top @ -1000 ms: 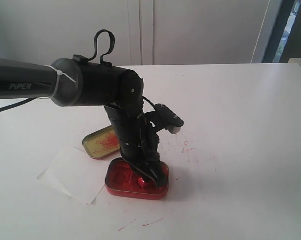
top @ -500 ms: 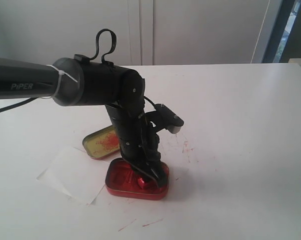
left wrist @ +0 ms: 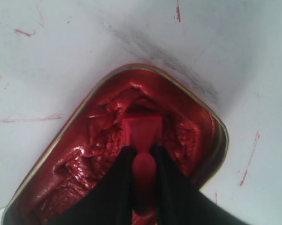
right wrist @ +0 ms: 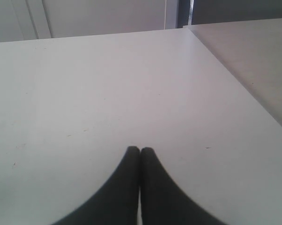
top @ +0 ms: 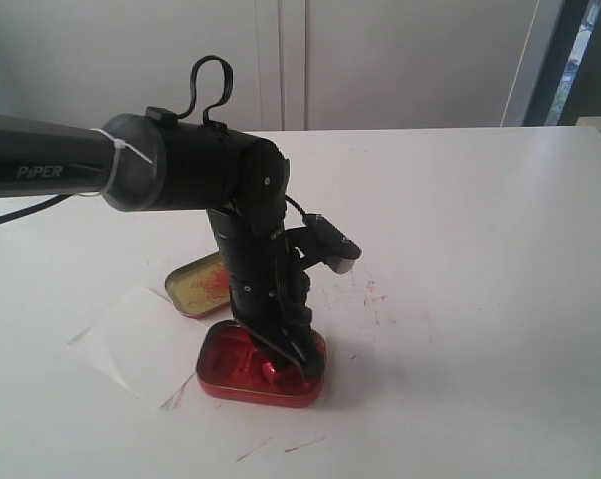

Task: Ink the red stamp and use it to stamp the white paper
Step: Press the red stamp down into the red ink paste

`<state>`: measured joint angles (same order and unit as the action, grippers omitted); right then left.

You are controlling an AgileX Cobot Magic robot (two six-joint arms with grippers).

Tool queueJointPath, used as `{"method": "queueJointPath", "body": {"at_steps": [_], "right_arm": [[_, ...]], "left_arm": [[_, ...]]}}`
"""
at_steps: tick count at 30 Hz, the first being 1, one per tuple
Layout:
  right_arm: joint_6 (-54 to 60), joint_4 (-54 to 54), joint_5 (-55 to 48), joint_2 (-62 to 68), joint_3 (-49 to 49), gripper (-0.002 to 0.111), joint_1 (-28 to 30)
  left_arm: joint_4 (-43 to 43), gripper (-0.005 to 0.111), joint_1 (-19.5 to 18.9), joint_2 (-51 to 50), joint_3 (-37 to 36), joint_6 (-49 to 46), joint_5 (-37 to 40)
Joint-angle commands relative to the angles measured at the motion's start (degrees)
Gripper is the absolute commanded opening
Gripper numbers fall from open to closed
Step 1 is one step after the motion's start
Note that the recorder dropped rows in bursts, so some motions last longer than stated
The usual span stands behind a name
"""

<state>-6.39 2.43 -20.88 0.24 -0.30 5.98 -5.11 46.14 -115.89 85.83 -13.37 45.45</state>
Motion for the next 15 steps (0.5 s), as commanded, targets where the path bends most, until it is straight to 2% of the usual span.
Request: {"method": "queueJointPath", "body": {"at_steps": [1,6,15], "right_arm": [[0.1,0.1,0.8,-0.2,0.3,0.0,-0.2],[0.1,0.1,0.8,-0.2,0.3,0.0,-0.2],[0.1,0.1,0.8,-0.2,0.3,0.0,-0.2]], "left_arm": [[0.1,0.0,0.5,0.6,1.9,1.0,2.0],[0.1,0.0,0.5,0.6,4.3,2.1,2.6],[0.1,0.0,0.5,0.6,4.2,3.1,2.6]]}}
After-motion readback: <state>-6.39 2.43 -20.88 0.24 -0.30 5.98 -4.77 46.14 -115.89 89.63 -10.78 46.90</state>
